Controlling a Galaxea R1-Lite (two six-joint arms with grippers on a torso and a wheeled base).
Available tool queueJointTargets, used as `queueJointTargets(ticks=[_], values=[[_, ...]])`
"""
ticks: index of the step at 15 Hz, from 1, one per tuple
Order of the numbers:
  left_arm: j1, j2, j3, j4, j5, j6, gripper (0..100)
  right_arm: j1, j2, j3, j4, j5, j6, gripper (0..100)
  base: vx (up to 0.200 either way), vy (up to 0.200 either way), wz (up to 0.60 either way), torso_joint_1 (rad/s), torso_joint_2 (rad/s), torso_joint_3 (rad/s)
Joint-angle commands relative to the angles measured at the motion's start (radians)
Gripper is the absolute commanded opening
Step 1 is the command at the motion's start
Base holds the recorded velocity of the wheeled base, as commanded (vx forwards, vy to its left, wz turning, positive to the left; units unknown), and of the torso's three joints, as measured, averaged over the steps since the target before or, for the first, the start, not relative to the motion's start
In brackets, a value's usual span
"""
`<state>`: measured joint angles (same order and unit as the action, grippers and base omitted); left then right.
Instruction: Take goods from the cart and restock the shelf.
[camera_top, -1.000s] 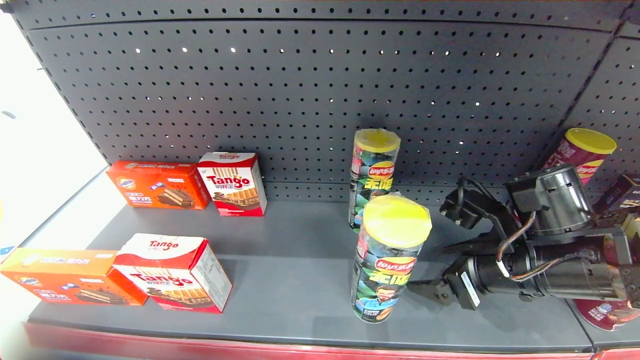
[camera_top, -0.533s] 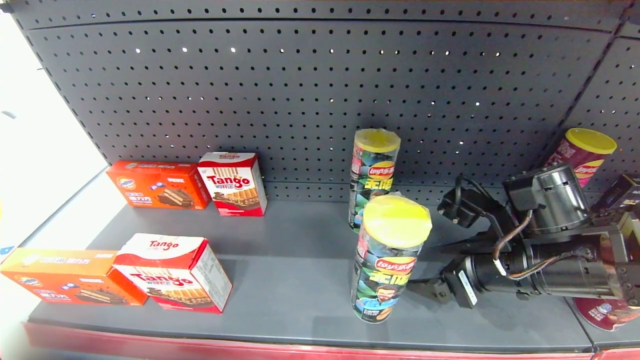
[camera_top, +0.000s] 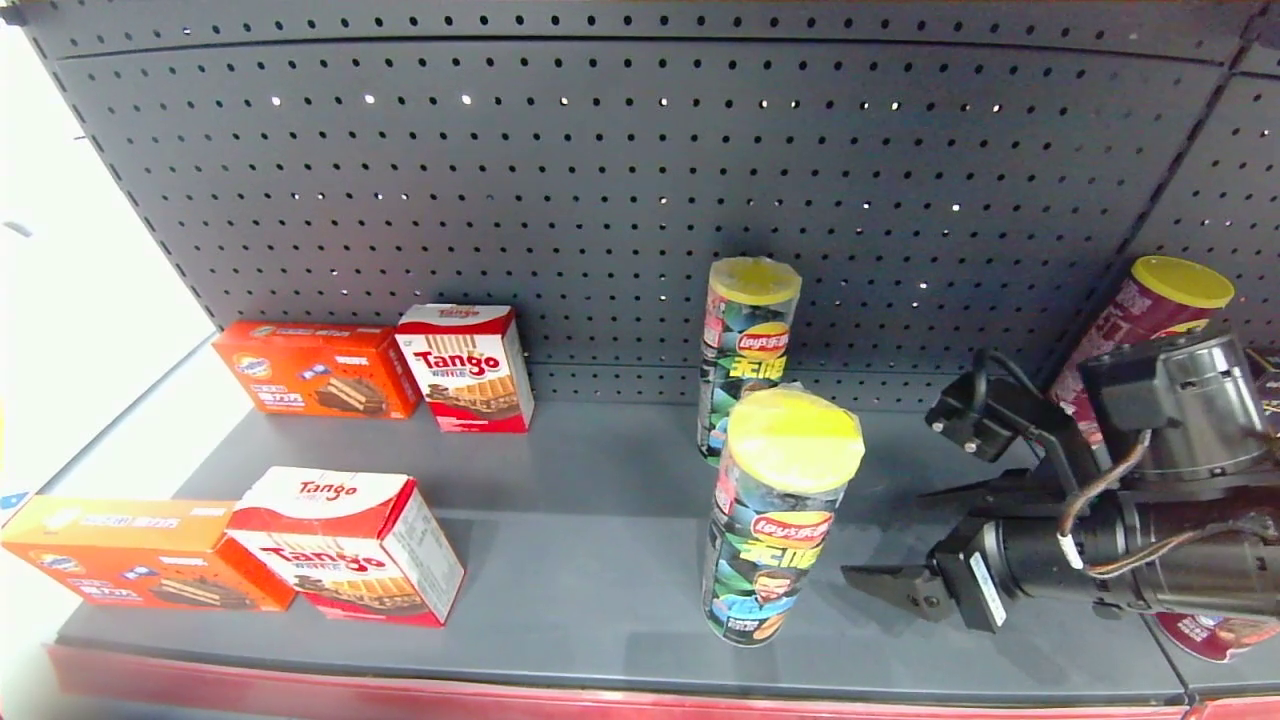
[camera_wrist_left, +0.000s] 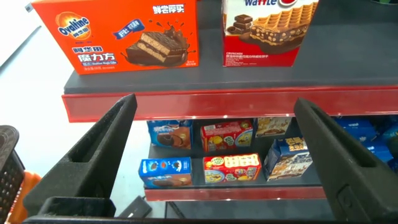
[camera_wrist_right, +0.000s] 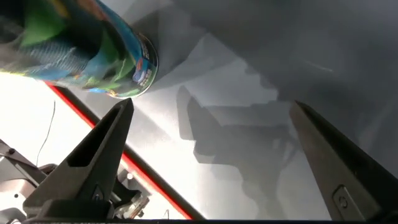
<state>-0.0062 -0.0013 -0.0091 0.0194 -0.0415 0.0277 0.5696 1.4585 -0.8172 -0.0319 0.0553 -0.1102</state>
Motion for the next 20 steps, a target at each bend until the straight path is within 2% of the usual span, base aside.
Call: queueJointTargets(ticks=[1,3,6,8,11,12,15,17,19,20], values=[[0.0,0.001,0.0,-0.001,0.0,0.0,100,-0.005,-0.089,0.01,-0.002,0.001,0.0,100,0.0,0.0,0.0,0.0,0.0,0.0],[0.0,0.001,0.0,-0.001,0.0,0.0,100,-0.007,-0.211,0.021,-0.002,0.005,0.001,100,0.0,0.0,0.0,0.0,0.0,0.0],[0.0,0.001,0.0,0.001,-0.001,0.001,100,0.007,-0.425,0.136,-0.003,0.015,-0.002,100,0.0,0.0,0.0,0.0,0.0,0.0],[0.0,0.001,-0.002,0.004,-0.001,0.003,100,0.096,-0.646,0.322,-0.082,0.014,-0.003,100,0.0,0.0,0.0,0.0,0.0,0.0],[0.0,0.001,-0.002,0.007,-0.001,0.003,100,0.145,-0.888,0.497,-0.094,0.018,-0.009,100,0.0,0.0,0.0,0.0,0.0,0.0],[0.0,0.001,-0.003,0.007,-0.001,0.003,100,0.144,-0.994,0.567,-0.095,0.018,-0.008,100,0.0,0.0,0.0,0.0,0.0,0.0],[0.0,0.001,-0.003,0.007,-0.001,0.003,100,0.141,-1.17,0.665,-0.092,0.018,0.076,100,0.0,0.0,0.0,0.0,0.0,0.0],[0.0,0.001,-0.002,0.007,-0.001,0.003,100,0.135,-1.345,0.794,-0.086,0.009,0.116,100,0.0,0.0,0.0,0.0,0.0,0.0],[-0.001,0.001,-0.002,0.004,-0.003,0.003,100,0.098,-1.428,0.794,0.033,-0.011,0.112,100,0.0,0.0,0.0,0.0,0.0,0.0],[-0.001,0.001,-0.002,0.004,-0.001,0.005,100,0.055,-1.403,0.787,0.046,-0.025,0.113,100,0.0,0.0,0.0,0.0,0.0,0.0]])
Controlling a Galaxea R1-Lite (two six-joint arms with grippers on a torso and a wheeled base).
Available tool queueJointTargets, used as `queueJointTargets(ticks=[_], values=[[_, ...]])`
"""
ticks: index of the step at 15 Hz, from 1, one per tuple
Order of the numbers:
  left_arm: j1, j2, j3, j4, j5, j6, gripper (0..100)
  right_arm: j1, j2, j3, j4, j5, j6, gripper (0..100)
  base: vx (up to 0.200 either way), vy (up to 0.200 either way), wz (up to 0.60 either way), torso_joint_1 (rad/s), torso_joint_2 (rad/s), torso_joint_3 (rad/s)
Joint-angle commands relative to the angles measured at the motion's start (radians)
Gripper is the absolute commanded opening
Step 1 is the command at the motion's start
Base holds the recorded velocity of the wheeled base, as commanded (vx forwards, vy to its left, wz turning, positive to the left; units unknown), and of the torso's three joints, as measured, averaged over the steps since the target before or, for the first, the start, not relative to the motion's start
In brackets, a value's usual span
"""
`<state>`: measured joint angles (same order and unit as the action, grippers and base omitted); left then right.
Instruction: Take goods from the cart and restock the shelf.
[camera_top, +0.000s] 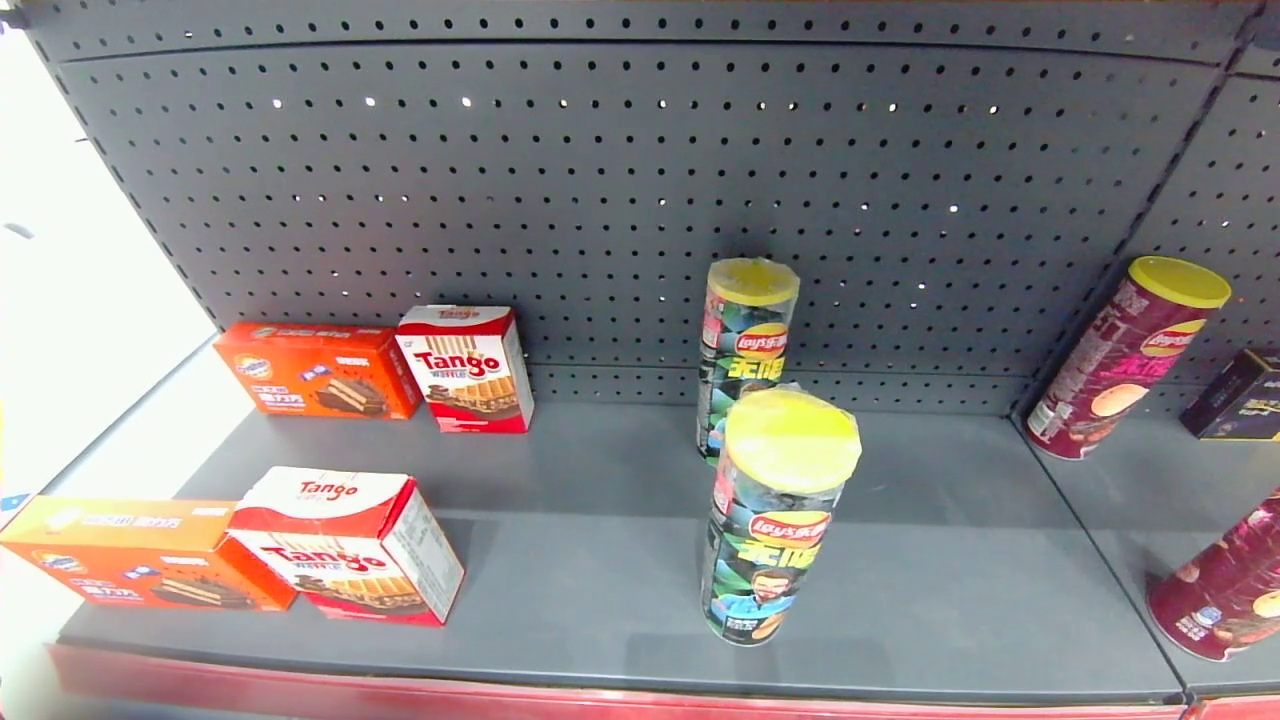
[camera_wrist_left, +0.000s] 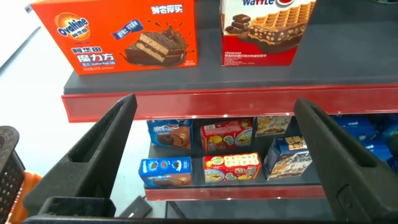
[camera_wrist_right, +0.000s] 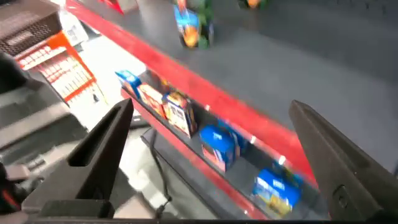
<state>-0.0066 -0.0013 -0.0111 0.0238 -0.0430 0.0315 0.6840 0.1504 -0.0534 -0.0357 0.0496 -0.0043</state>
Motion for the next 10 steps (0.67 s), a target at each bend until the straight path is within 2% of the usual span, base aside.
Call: queueJointTargets(ticks=[1,3,4,5,6,9,10], values=[[0.0,0.001,0.002,-0.004,-0.002,0.002,100,-0.185,-0.008,0.024,0.045,-0.045,0.01,100,0.0,0.0,0.0,0.0,0.0,0.0],[0.0,0.001,0.003,-0.007,-0.002,0.004,100,-0.39,0.038,0.053,0.042,-0.073,0.009,100,0.0,0.0,0.0,0.0,0.0,0.0],[0.0,0.001,0.003,-0.005,0.0,0.004,100,-0.583,0.018,0.05,0.042,-0.074,0.01,100,0.0,0.0,0.0,0.0,0.0,0.0],[0.0,0.001,0.003,-0.005,-0.002,0.004,100,-0.698,-0.009,0.05,0.042,-0.074,0.01,100,0.0,0.0,0.0,0.0,0.0,0.0],[0.0,0.001,0.003,-0.005,-0.002,0.004,100,-0.729,-0.054,0.052,0.04,-0.076,0.013,100,0.0,0.0,0.0,0.0,0.0,0.0],[0.0,0.001,0.003,-0.007,-0.003,0.005,100,-0.729,-0.063,0.052,0.036,-0.077,0.012,100,0.0,0.0,0.0,0.0,0.0,0.0],[0.0,0.001,0.003,-0.007,-0.002,0.005,100,-0.701,-0.078,0.052,0.036,-0.057,-0.005,100,0.0,0.0,0.0,0.0,0.0,0.0]])
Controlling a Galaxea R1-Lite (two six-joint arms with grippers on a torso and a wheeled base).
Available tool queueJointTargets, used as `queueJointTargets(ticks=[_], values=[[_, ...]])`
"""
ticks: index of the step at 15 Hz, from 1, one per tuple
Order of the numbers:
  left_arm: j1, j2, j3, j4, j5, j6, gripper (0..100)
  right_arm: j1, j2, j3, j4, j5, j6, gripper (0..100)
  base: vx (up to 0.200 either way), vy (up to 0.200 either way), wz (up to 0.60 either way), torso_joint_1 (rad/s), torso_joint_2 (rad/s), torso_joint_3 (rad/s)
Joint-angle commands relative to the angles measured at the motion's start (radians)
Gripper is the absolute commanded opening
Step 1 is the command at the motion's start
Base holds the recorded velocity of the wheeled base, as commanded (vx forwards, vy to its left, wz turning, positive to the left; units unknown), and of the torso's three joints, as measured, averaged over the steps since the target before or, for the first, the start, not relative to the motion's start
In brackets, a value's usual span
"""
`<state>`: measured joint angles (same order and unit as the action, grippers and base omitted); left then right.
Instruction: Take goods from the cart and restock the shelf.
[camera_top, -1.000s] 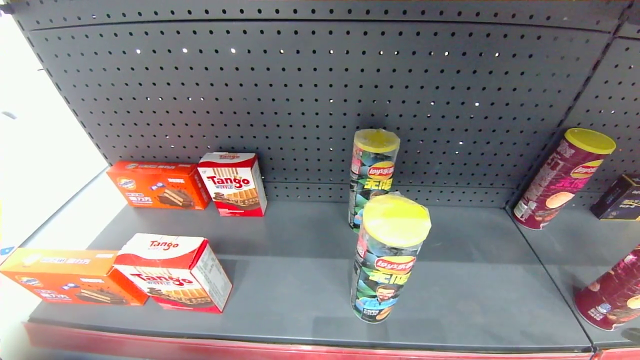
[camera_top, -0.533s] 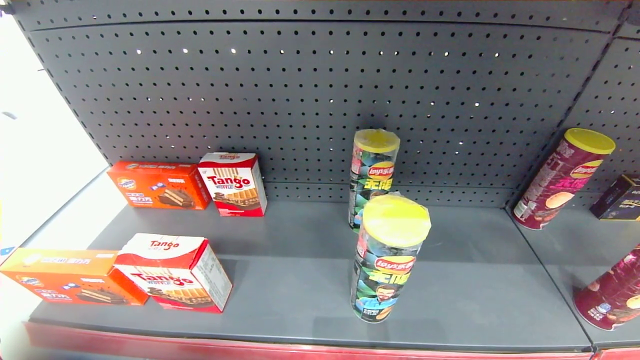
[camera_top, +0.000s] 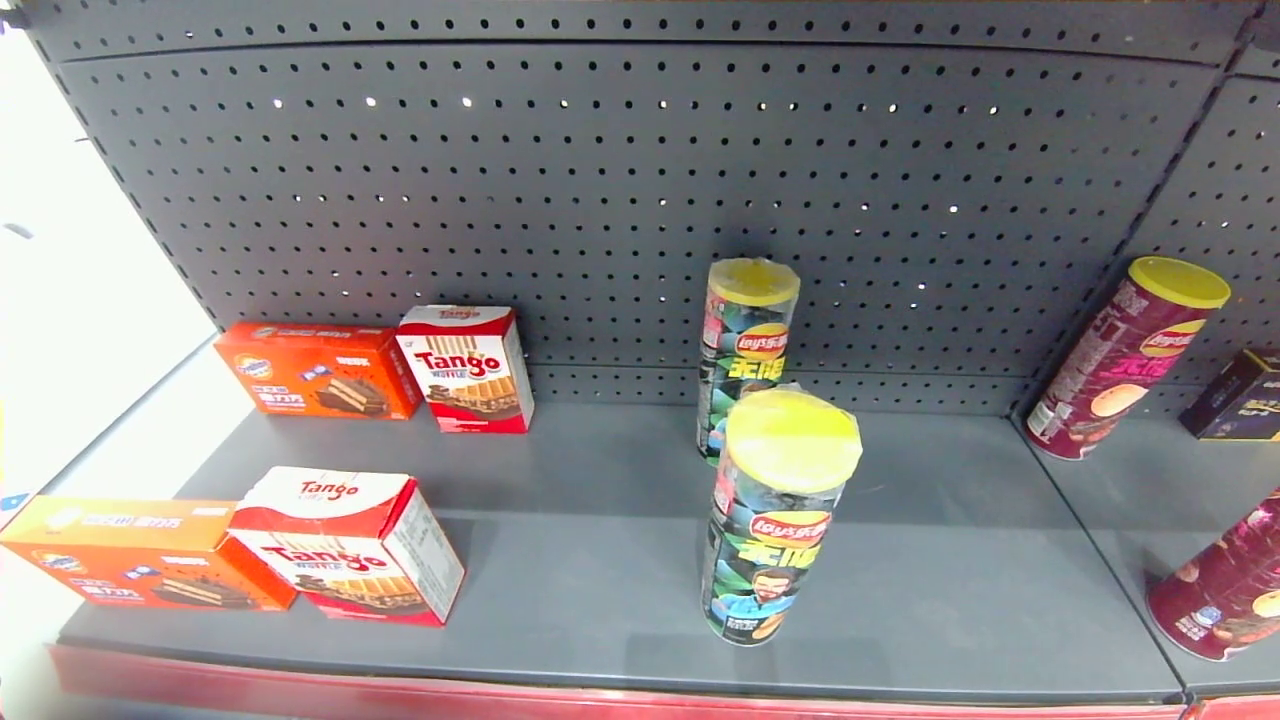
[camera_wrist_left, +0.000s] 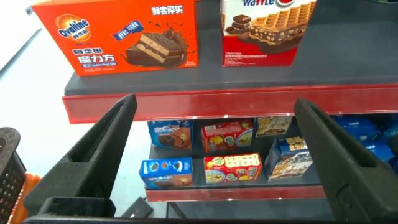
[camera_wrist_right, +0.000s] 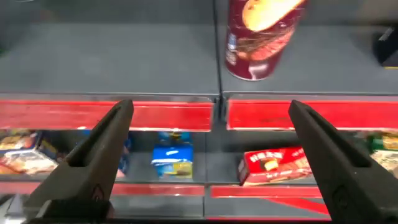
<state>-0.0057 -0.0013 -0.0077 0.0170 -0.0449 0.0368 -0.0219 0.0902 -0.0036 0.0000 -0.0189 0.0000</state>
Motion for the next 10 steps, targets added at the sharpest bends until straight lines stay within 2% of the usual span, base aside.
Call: queueJointTargets(ticks=[1,8,10], values=[[0.0,0.001,0.0,0.0,-0.001,-0.002,100,0.043,-0.083,0.004,0.0,0.02,0.006,100,0.0,0.0,0.0,0.0,0.0,0.0],[0.0,0.001,0.0,0.0,-0.001,0.0,100,0.033,-0.089,0.002,0.002,-0.029,0.006,100,0.0,0.0,0.0,0.0,0.0,0.0],[0.0,0.001,0.0,0.0,0.005,-0.014,100,0.031,-0.089,0.002,0.0,-0.038,0.02,100,0.0,0.0,0.0,0.0,0.0,0.0]])
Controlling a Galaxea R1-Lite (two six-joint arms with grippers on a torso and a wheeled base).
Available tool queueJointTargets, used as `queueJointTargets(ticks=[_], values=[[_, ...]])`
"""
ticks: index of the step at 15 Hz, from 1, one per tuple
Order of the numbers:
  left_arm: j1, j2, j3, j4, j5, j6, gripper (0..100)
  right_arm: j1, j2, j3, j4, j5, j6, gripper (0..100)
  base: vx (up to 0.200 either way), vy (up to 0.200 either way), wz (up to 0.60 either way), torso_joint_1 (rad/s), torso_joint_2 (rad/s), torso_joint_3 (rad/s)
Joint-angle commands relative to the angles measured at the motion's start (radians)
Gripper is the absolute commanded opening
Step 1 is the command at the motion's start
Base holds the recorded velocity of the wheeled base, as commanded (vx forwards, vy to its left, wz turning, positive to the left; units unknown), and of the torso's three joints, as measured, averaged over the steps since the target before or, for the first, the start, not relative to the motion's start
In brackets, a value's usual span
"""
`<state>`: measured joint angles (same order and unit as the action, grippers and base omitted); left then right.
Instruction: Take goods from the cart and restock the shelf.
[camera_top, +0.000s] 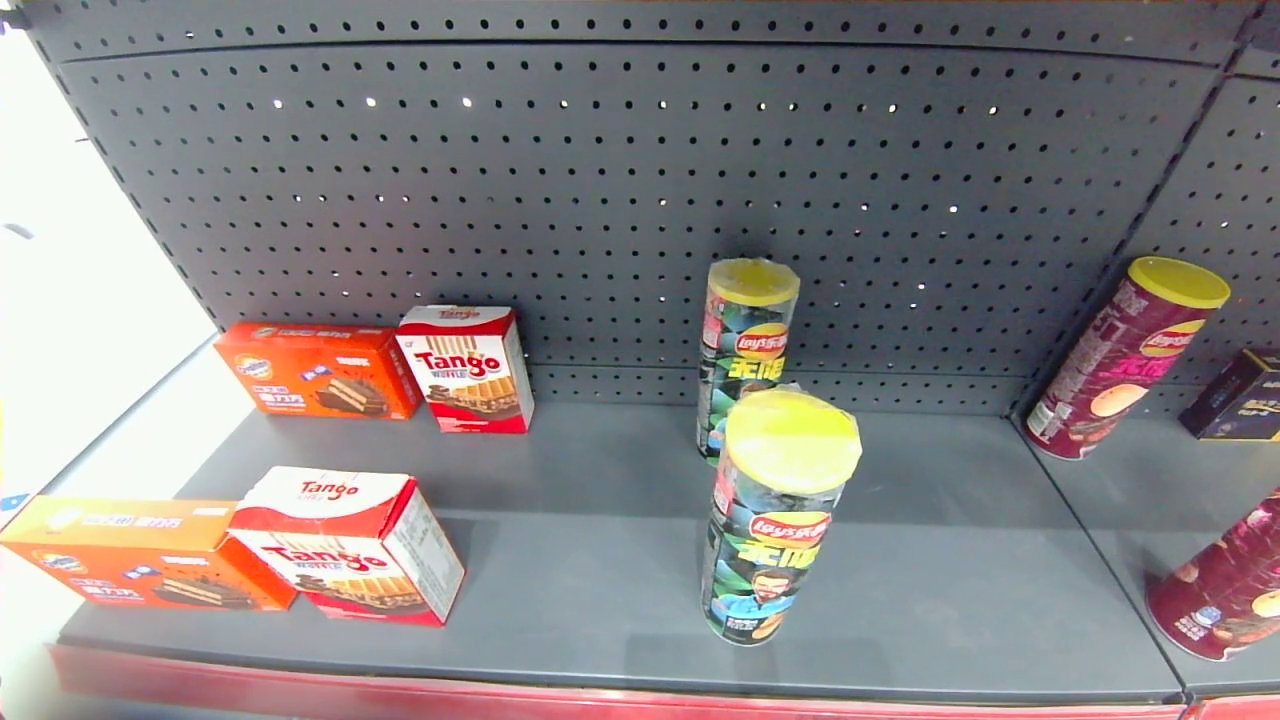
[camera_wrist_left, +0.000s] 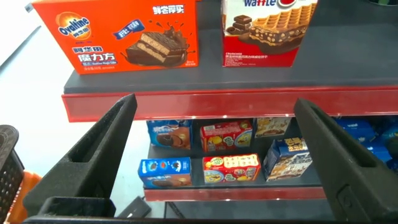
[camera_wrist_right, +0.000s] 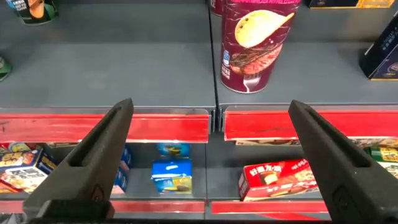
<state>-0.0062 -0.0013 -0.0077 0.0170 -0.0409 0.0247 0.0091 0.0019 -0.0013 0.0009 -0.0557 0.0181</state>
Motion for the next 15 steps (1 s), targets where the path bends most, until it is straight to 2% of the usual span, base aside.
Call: queueJointTargets(ticks=[1,2,6,7,15], values=[[0.0,0.001,0.002,-0.002,-0.001,0.006,100,0.002,0.0,0.0,-0.001,0.004,-0.007,100,-0.2,0.0,0.0,0.002,0.0,0.007],[0.0,0.001,0.0,0.0,-0.002,0.004,100,0.002,0.0,0.001,-0.001,0.007,-0.01,100,-0.2,0.0,0.0,0.002,0.01,0.007],[0.0,0.001,0.0,0.0,-0.002,0.003,100,0.002,0.0,0.001,-0.001,0.007,-0.01,100,0.0,0.0,0.0,0.0,0.0,0.0],[0.0,0.001,0.0,0.0,-0.002,0.004,100,0.002,0.0,0.001,-0.001,0.007,-0.009,100,0.0,0.0,-0.6,0.027,0.01,0.002],[0.0,0.001,0.002,-0.002,0.001,0.001,100,0.002,0.0,0.001,-0.001,0.008,-0.01,100,0.0,0.0,0.0,0.0,0.0,0.0]])
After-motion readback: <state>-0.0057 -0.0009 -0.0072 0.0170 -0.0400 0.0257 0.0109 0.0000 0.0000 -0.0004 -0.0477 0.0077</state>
